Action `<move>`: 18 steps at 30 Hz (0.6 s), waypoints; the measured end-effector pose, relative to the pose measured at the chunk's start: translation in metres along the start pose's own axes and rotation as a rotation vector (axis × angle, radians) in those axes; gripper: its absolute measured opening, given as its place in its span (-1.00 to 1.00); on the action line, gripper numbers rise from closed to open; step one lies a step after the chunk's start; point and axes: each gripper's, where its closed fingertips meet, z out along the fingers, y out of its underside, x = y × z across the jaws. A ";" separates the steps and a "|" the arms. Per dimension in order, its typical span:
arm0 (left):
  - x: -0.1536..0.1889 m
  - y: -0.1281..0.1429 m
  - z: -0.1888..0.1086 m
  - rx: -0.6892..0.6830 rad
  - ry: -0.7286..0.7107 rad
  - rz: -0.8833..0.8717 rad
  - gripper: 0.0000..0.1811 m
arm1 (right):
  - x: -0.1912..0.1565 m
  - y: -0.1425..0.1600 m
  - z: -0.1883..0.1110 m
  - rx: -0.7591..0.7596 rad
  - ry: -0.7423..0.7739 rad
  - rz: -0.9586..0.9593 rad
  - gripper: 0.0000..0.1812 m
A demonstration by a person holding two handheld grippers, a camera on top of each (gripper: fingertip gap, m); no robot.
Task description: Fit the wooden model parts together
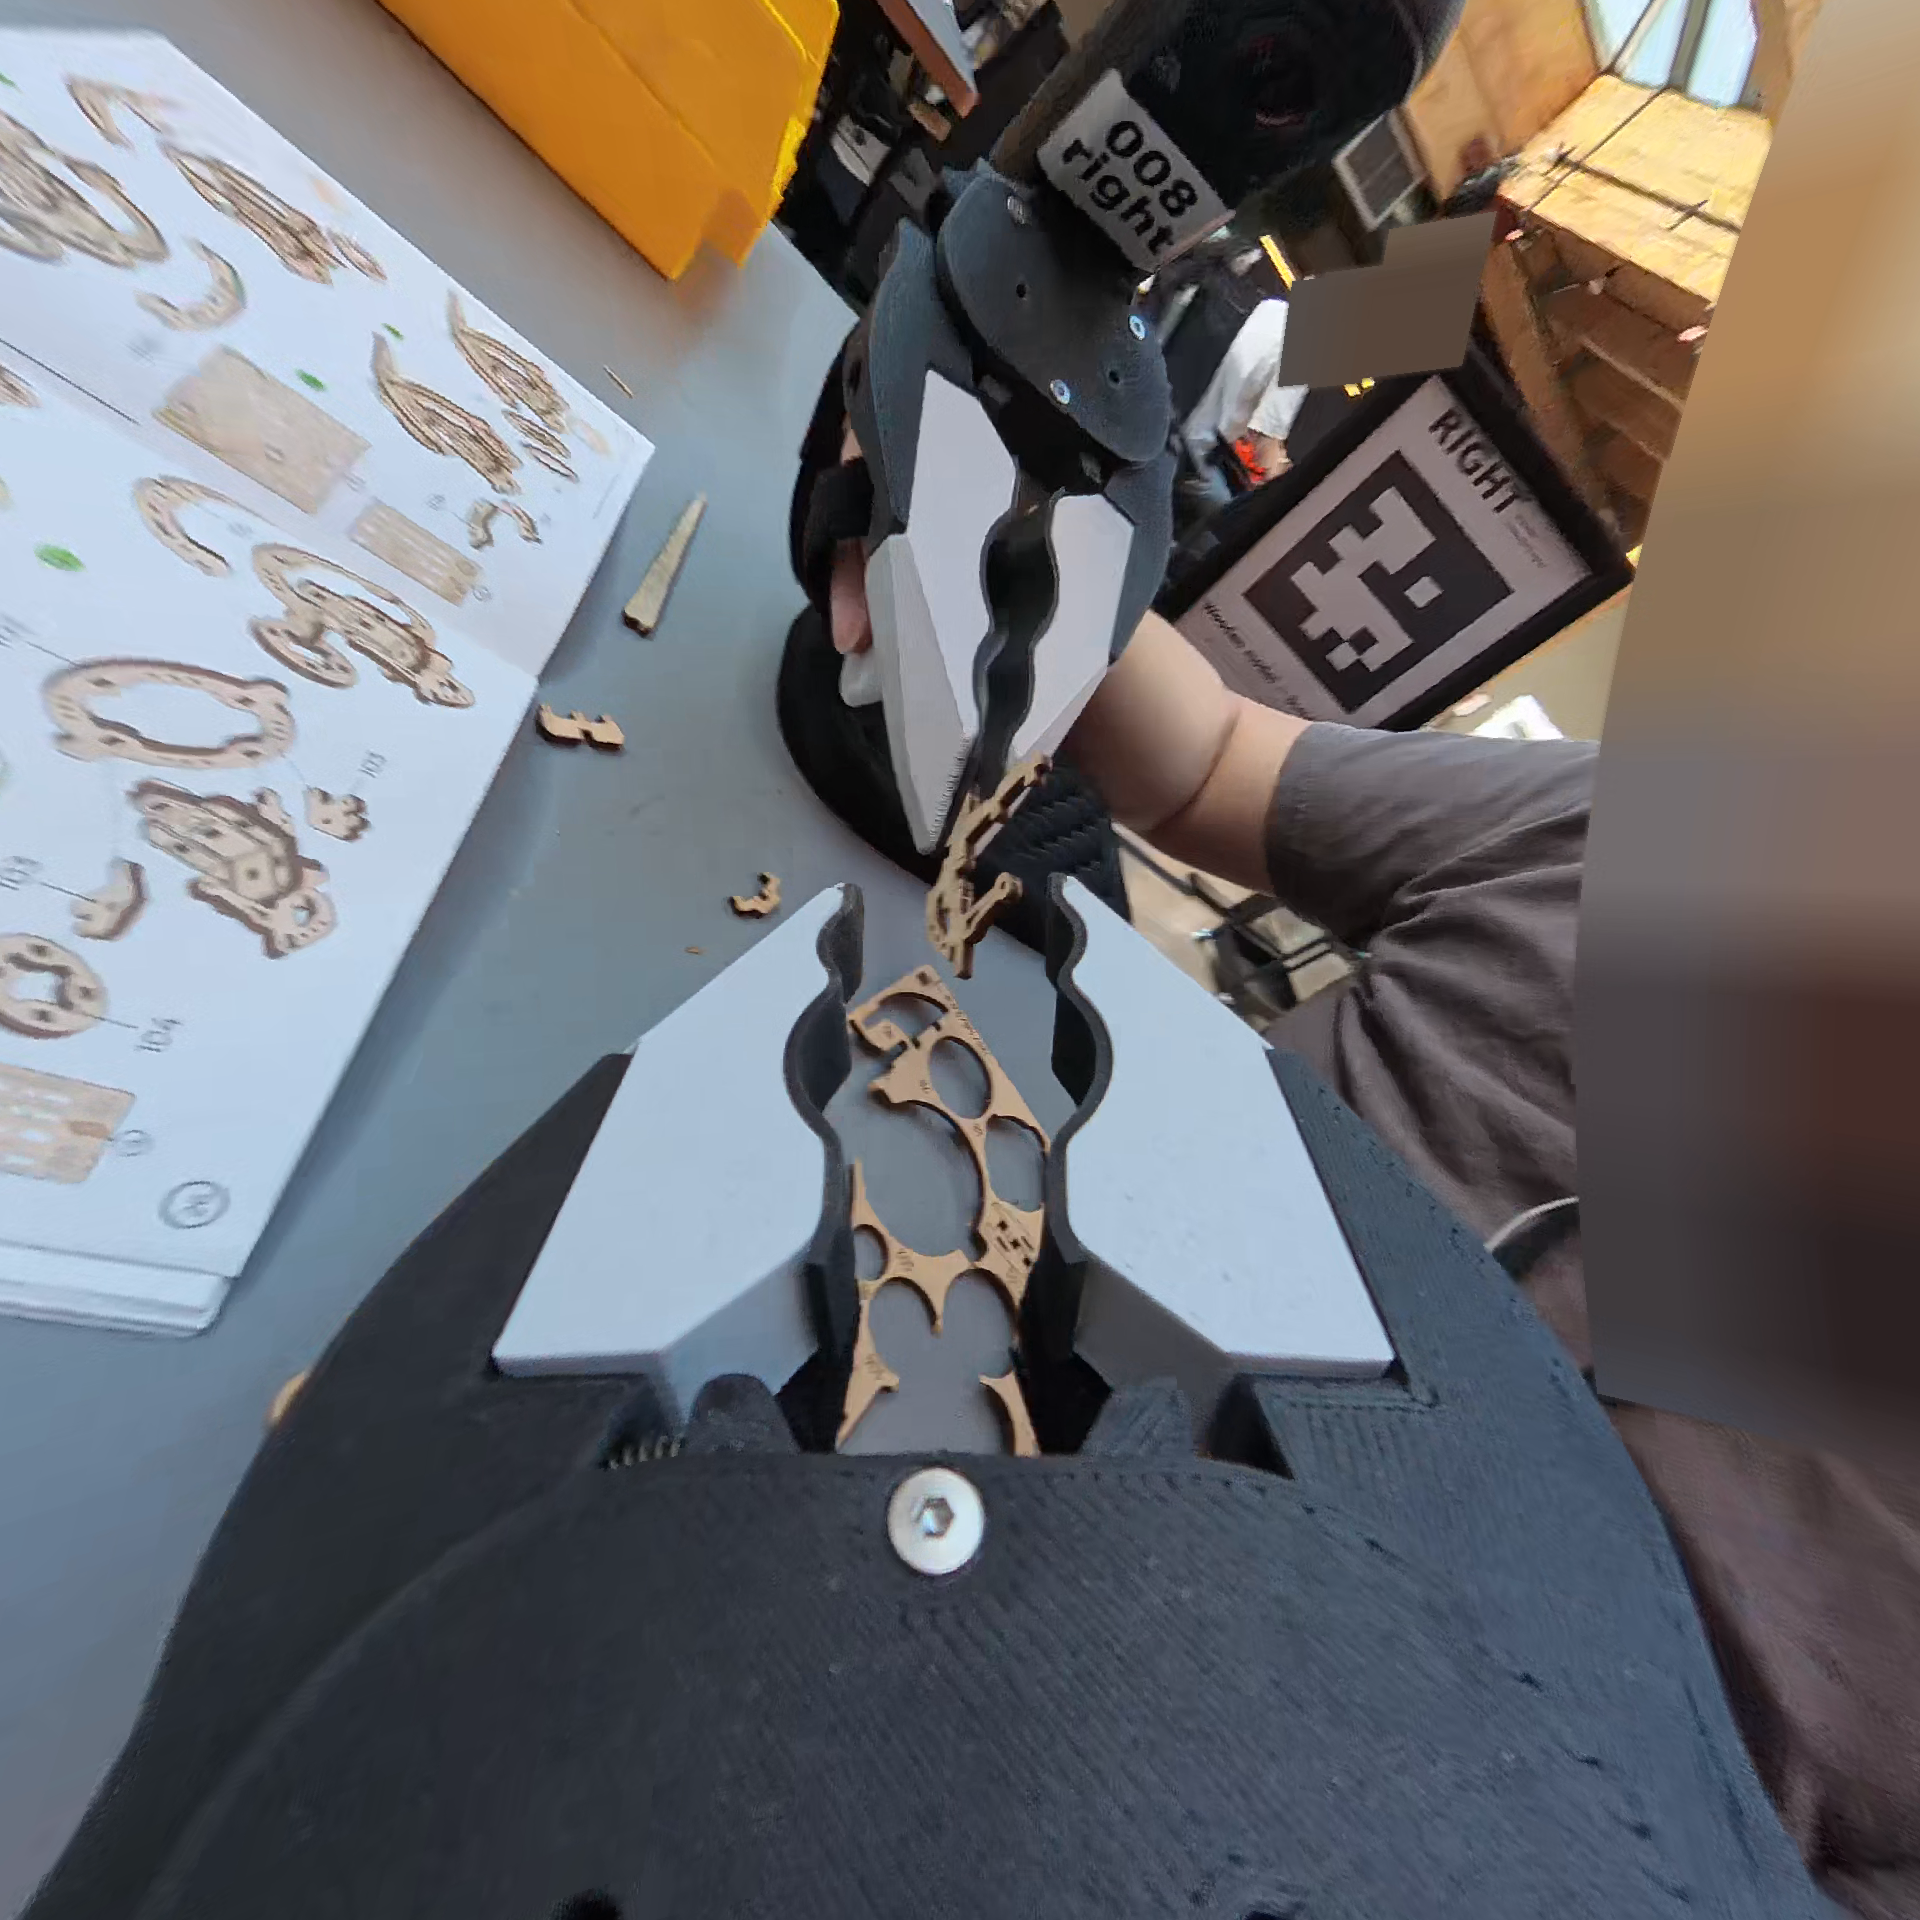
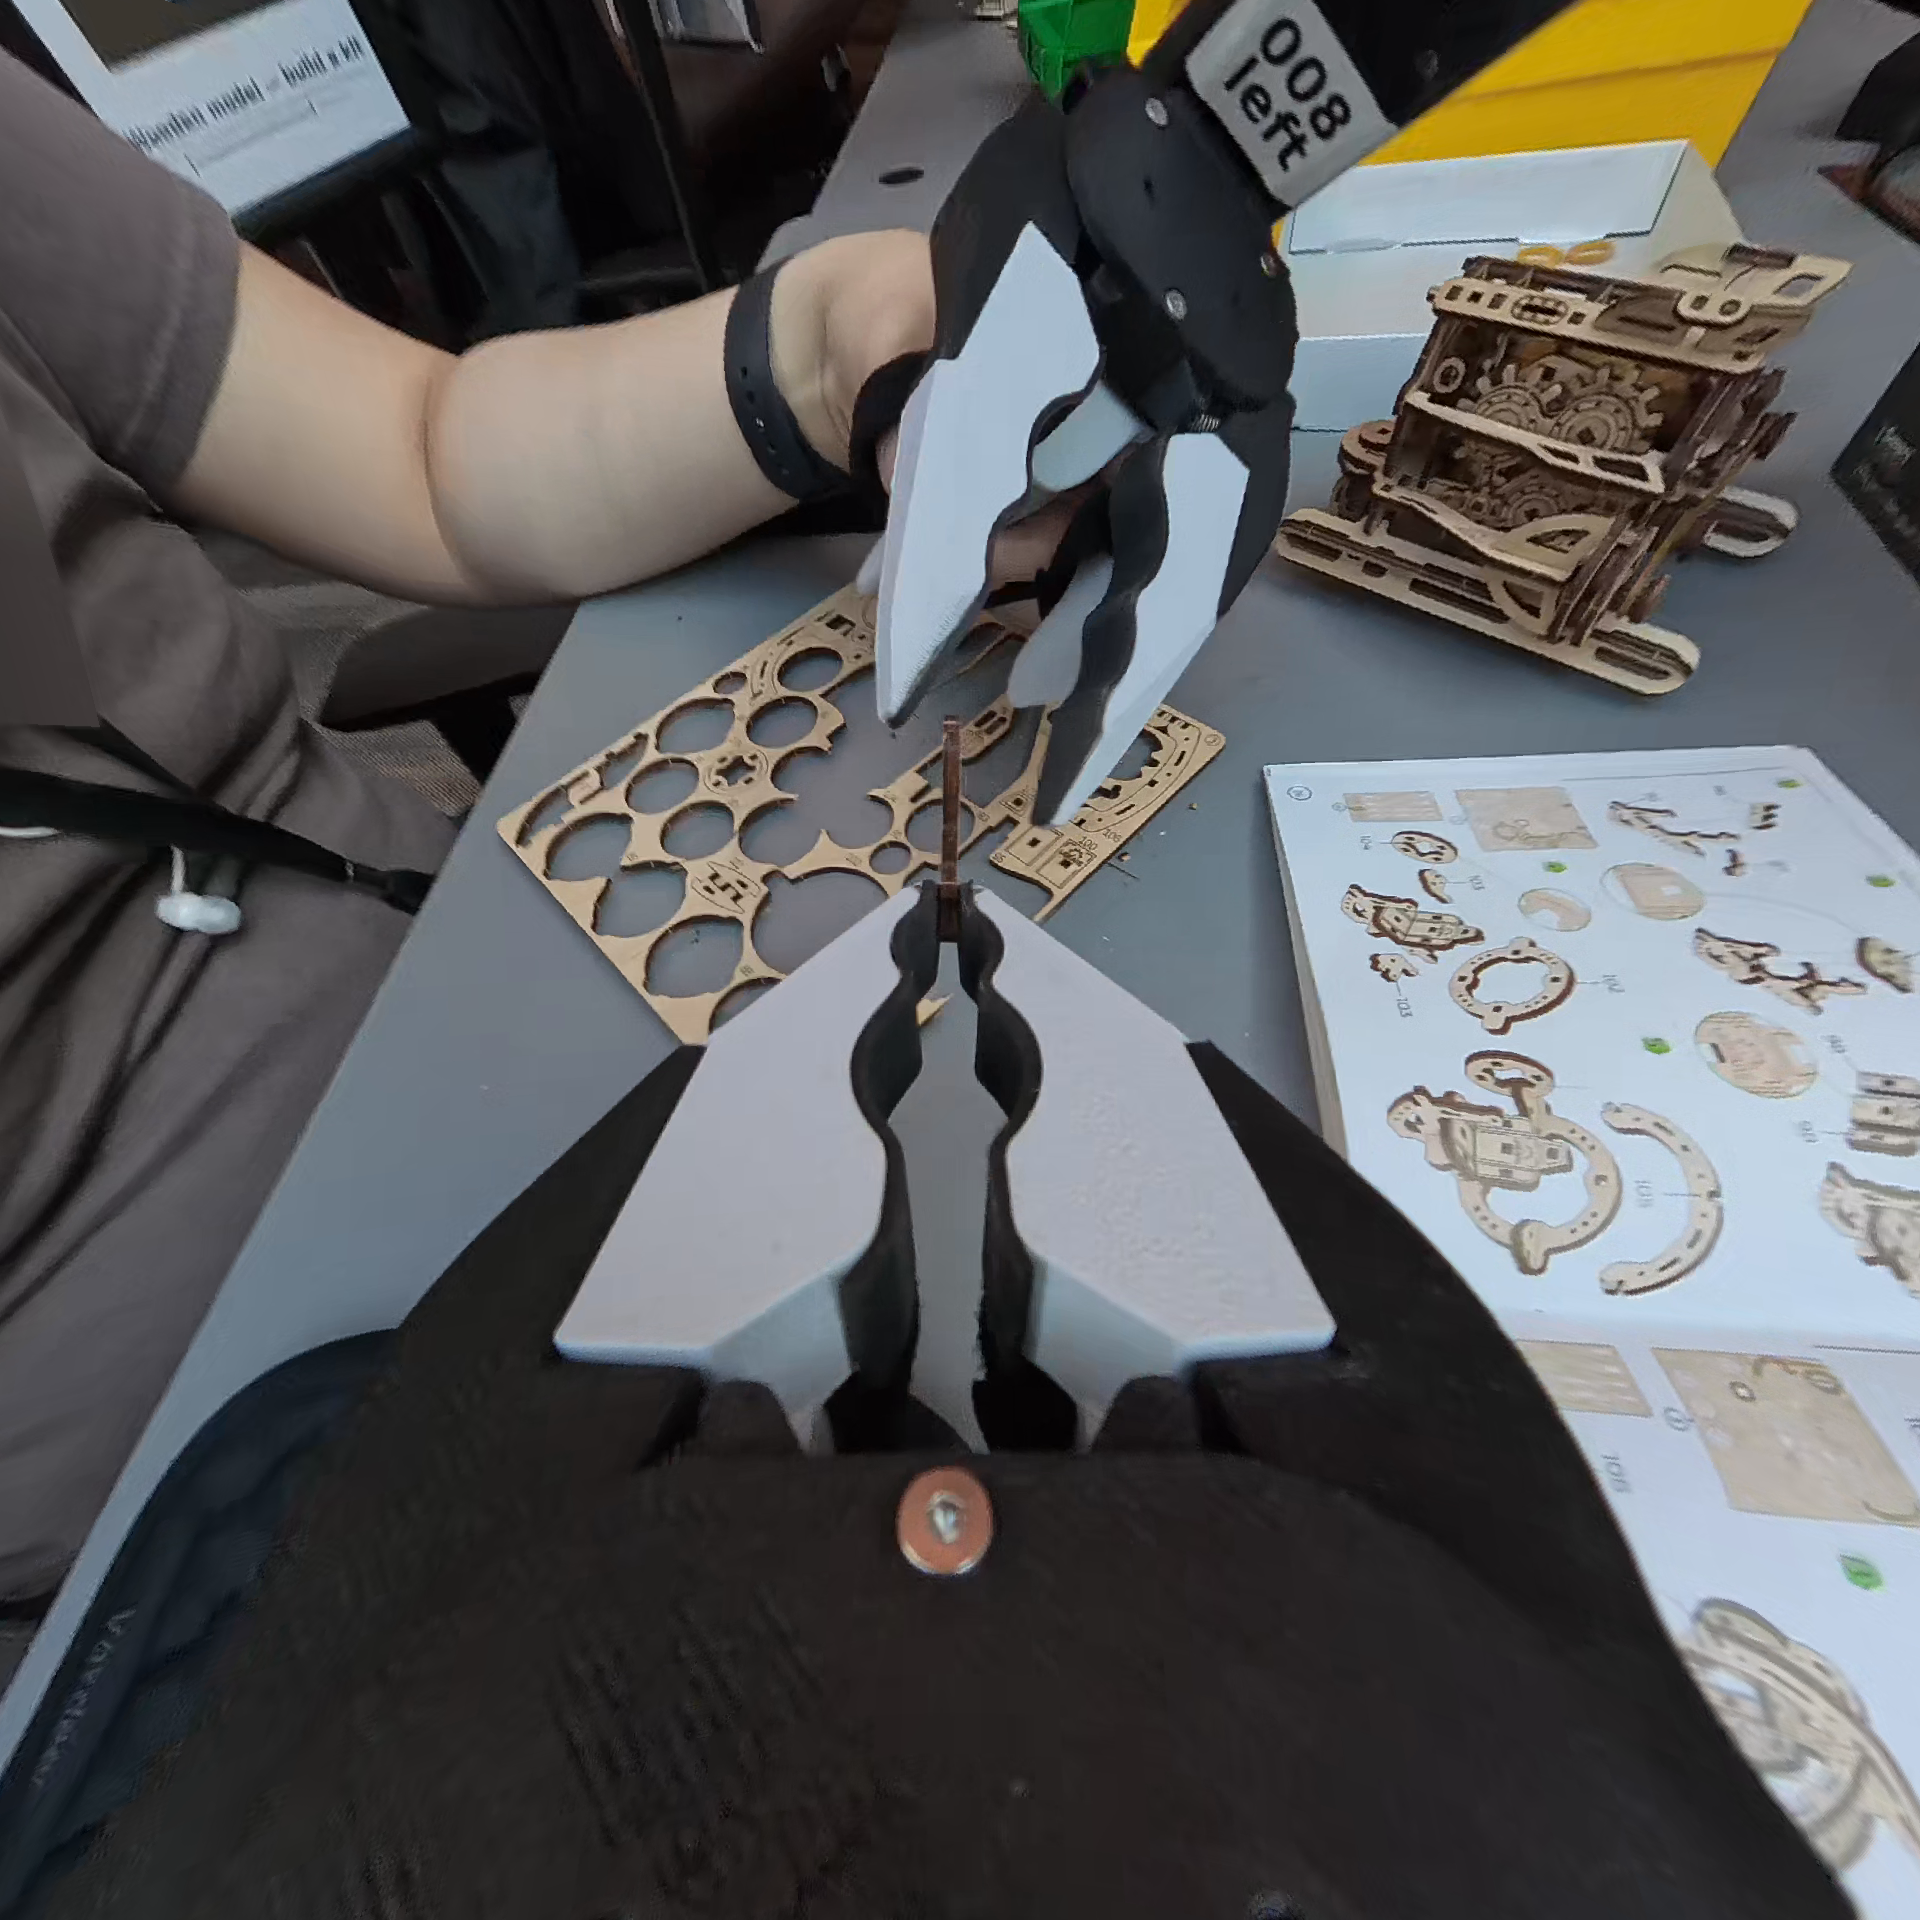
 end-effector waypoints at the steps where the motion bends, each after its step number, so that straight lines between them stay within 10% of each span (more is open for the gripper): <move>1: -0.005 -0.003 -0.003 0.010 -0.064 0.069 -0.57 | 0.001 -0.002 -0.001 0.028 -0.026 0.062 -1.00; 18: -0.003 -0.019 0.005 0.099 -0.162 0.269 -1.00 | 0.015 -0.017 -0.008 0.210 -0.118 0.347 -0.99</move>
